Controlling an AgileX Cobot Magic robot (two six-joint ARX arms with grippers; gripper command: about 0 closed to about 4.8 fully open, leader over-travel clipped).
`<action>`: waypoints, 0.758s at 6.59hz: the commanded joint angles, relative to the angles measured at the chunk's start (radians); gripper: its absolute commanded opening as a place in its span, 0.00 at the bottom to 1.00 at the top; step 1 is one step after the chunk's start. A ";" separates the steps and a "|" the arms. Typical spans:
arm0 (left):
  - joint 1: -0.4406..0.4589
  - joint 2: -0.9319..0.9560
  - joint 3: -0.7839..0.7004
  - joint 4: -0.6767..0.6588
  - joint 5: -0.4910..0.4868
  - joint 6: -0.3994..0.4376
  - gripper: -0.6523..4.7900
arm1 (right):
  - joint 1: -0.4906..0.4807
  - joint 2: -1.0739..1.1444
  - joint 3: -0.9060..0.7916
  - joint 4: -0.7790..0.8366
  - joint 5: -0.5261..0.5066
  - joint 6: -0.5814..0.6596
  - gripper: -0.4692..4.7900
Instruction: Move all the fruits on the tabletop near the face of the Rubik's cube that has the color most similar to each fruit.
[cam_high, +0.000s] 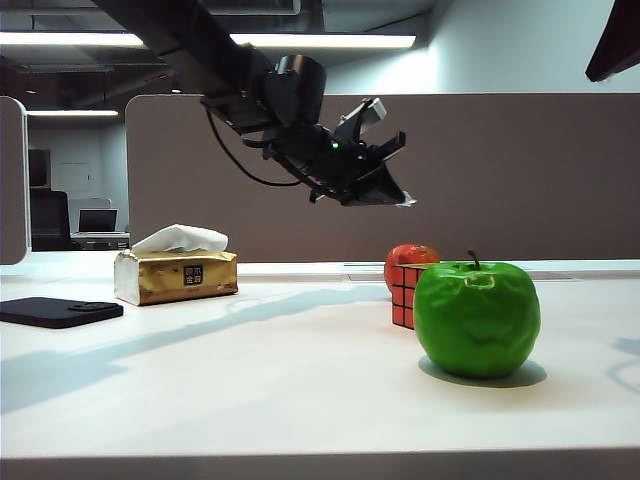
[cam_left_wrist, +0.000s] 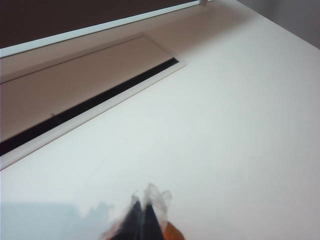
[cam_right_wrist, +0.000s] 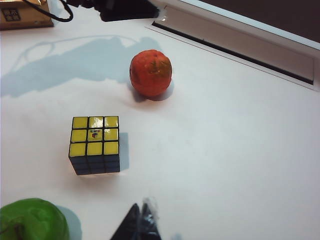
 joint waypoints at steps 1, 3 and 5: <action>-0.026 0.038 0.035 -0.026 -0.063 -0.003 0.11 | 0.002 -0.002 0.004 0.000 -0.054 0.035 0.09; -0.047 0.071 0.041 0.011 -0.071 0.000 0.11 | 0.002 -0.002 0.004 -0.011 -0.064 0.039 0.09; -0.058 0.090 0.041 0.012 -0.076 -0.004 0.11 | 0.002 -0.002 0.004 -0.030 -0.064 0.039 0.09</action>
